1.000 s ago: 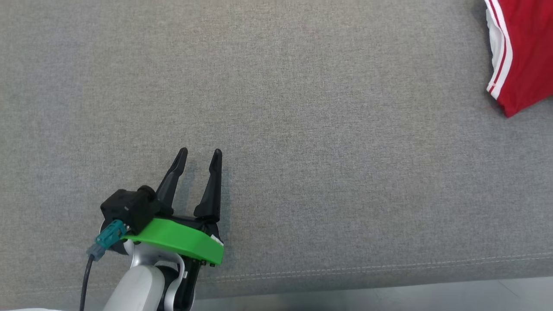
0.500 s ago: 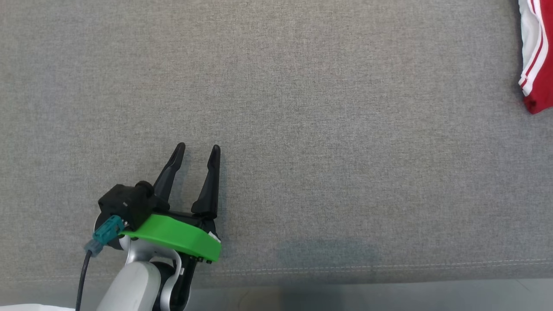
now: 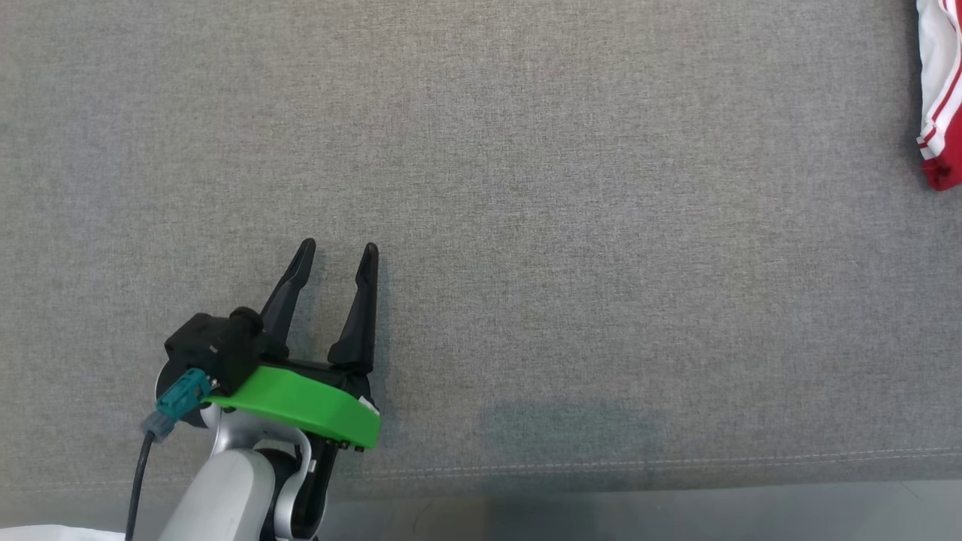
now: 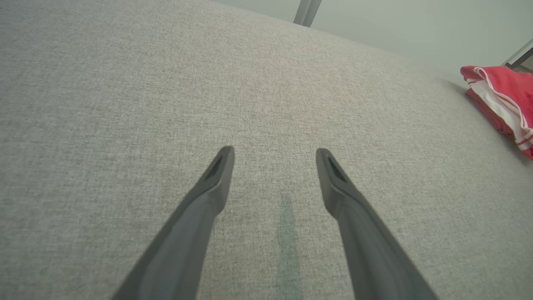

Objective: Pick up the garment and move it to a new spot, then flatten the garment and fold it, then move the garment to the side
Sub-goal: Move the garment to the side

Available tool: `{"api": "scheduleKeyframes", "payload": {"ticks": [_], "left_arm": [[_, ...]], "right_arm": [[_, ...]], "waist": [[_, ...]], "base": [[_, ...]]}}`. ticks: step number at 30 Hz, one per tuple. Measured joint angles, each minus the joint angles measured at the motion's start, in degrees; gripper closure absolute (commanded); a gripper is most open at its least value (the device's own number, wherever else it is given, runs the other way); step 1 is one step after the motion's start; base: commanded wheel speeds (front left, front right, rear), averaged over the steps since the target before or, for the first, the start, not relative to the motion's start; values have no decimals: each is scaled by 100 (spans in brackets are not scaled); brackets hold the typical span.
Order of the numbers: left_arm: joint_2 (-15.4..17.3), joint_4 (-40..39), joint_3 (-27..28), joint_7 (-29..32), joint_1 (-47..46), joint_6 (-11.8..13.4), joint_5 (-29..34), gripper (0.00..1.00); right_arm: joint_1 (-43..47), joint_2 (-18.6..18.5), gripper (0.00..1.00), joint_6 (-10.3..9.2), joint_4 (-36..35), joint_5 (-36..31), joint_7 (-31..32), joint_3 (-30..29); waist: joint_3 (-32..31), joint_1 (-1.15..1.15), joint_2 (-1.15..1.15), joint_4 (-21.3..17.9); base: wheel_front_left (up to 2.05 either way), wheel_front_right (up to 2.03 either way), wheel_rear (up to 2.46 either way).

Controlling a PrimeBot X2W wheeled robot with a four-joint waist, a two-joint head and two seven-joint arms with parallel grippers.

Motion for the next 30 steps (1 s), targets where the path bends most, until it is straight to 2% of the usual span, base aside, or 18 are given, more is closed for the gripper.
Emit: {"api": "scheduleKeyframes", "payload": {"ticks": [9, 20, 28, 30], "left_arm": [[20, 11, 52, 0, -1, 0, 5, 0], [12, 91, 40, -127, -190, -19, 24, 0], [-13, 272, 47, -312, -371, -64, 65, 0], [-41, 369, 52, -368, -377, -87, 65, 0]], "right_arm": [[53, 168, 0, -34, 238, -38, -322, -80], [-222, 435, 0, -34, 23, -108, -1247, -275], [-249, 925, 0, -32, -279, -101, -1866, -254], [-198, 1154, 0, 25, -390, -74, -2145, -263]], "waist": [[-82, 0, 0, -147], [-424, 0, 0, -395], [-798, 0, 0, -576], [-988, 0, 0, -656]], "base": [[0, 0, 0], [0, 0, 0], [0, 0, 0], [0, 0, 0]]}}
